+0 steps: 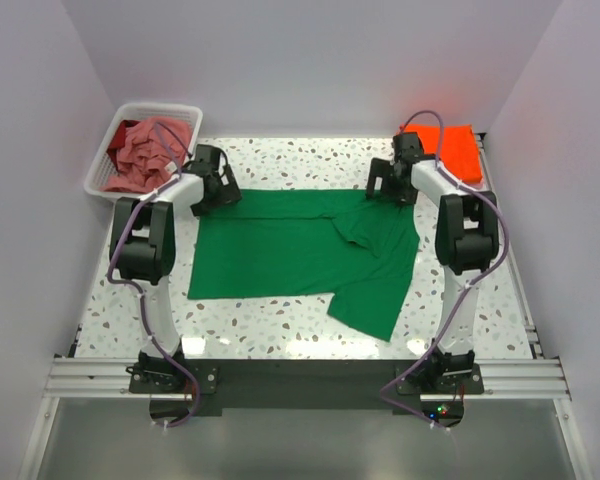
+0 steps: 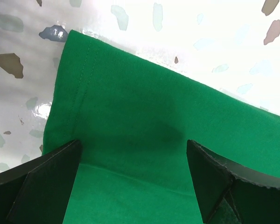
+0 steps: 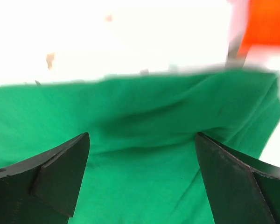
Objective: Fold and stack the t-shirts
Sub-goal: Fold the tshirt
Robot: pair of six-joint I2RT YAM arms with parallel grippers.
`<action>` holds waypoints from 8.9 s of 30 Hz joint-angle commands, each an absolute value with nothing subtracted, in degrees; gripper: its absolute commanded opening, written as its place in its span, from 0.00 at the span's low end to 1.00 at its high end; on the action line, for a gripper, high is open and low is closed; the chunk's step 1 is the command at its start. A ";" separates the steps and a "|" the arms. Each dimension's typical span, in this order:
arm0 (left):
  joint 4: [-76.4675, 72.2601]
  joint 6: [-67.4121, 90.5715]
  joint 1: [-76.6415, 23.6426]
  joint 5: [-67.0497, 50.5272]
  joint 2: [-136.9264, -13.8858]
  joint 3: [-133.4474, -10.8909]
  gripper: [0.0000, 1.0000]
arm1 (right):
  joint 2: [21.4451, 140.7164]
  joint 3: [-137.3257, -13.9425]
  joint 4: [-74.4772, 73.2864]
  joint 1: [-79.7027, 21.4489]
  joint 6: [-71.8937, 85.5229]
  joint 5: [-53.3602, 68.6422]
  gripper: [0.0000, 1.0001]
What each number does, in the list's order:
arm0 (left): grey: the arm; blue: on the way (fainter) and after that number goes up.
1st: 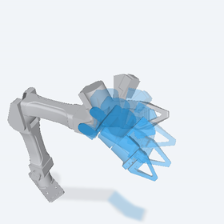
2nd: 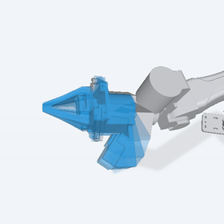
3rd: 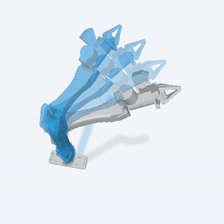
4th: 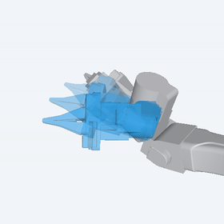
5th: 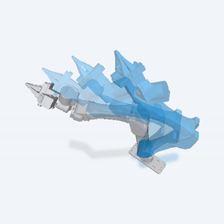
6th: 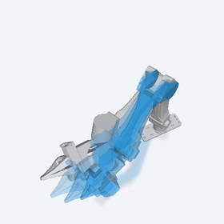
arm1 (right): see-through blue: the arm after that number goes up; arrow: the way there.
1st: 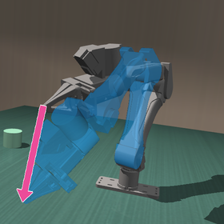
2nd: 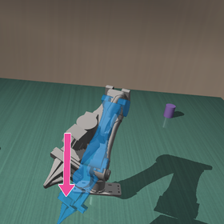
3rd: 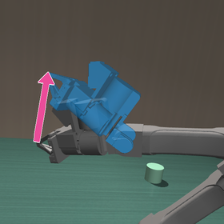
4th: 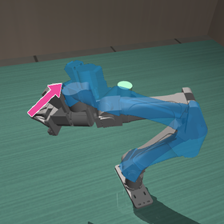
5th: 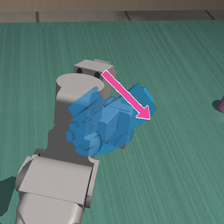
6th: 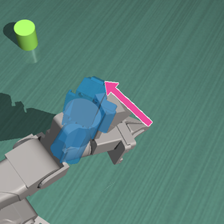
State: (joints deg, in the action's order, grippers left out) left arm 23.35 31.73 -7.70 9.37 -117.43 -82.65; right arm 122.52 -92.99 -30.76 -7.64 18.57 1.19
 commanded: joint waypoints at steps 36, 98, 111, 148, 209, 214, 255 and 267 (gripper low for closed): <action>26.63 35.23 -13.80 12.57 -91.95 -69.72 1.00 | 89.78 -70.51 -21.71 -10.72 14.59 5.90 0.98; 29.97 53.53 -6.50 18.19 -76.03 -35.15 0.00 | 70.22 -47.46 -33.30 -39.51 19.50 -9.48 0.98; 29.88 52.82 -6.50 18.55 -75.41 -35.33 0.00 | 74.53 -40.78 -42.28 -55.20 32.86 -15.11 0.88; 34.10 50.36 -6.50 14.77 -75.23 -43.68 0.00 | 73.74 -51.14 -45.44 -44.65 28.84 -26.08 0.00; 40.25 49.93 -5.10 23.38 -111.79 -88.32 0.00 | 114.87 -101.77 -46.67 -22.06 8.61 -22.68 0.00; 40.52 49.04 -5.10 23.03 -115.31 -91.76 0.00 | 116.54 -102.74 -46.32 -21.88 8.62 -22.41 0.00; 33.30 42.45 -13.89 9.14 -92.47 -66.01 1.00 | 108.80 -77.86 -14.50 -19.16 26.98 8.08 0.98; 36.48 43.50 -13.89 12.66 -88.77 -61.79 1.00 | 118.03 -87.44 -7.91 -19.42 33.66 11.78 0.99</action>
State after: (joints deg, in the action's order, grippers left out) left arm 36.36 42.63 -13.58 11.42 -91.83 -62.37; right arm 117.03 -82.17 -14.46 -19.11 30.35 9.82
